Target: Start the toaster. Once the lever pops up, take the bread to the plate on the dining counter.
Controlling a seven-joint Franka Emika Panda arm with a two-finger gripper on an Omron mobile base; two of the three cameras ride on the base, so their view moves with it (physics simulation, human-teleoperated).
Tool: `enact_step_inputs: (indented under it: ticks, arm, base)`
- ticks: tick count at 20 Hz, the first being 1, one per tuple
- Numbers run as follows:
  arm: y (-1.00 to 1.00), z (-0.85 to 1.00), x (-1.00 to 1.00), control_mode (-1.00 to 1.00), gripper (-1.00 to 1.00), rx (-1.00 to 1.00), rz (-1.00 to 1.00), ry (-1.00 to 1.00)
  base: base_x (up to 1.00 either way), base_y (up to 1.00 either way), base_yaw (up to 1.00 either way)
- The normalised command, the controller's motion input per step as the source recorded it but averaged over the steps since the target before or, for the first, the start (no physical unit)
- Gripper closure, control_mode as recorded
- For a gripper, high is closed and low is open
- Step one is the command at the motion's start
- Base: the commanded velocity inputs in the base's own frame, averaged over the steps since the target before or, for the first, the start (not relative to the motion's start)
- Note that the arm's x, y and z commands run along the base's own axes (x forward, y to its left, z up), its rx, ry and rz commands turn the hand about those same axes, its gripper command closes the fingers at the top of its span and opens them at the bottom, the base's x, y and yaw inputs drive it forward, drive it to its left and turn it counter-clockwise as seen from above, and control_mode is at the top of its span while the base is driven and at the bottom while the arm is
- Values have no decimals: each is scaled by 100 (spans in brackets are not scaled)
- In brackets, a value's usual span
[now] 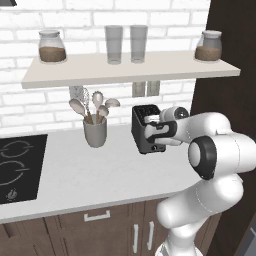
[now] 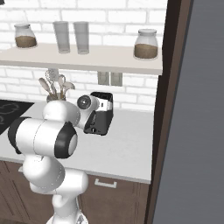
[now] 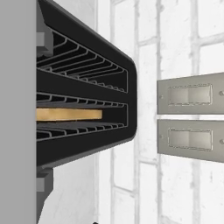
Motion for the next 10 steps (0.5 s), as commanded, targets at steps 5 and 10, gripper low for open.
enact_step_inputs:
  ticks: [5, 10]
  arm:
    - [-5, 0, 0, -100, -100, 0, 0, 0]
    - [0, 0, 0, -100, -100, 0, 0, 0]
  base:
    - [0, 0, 0]
    - [0, 0, 0]
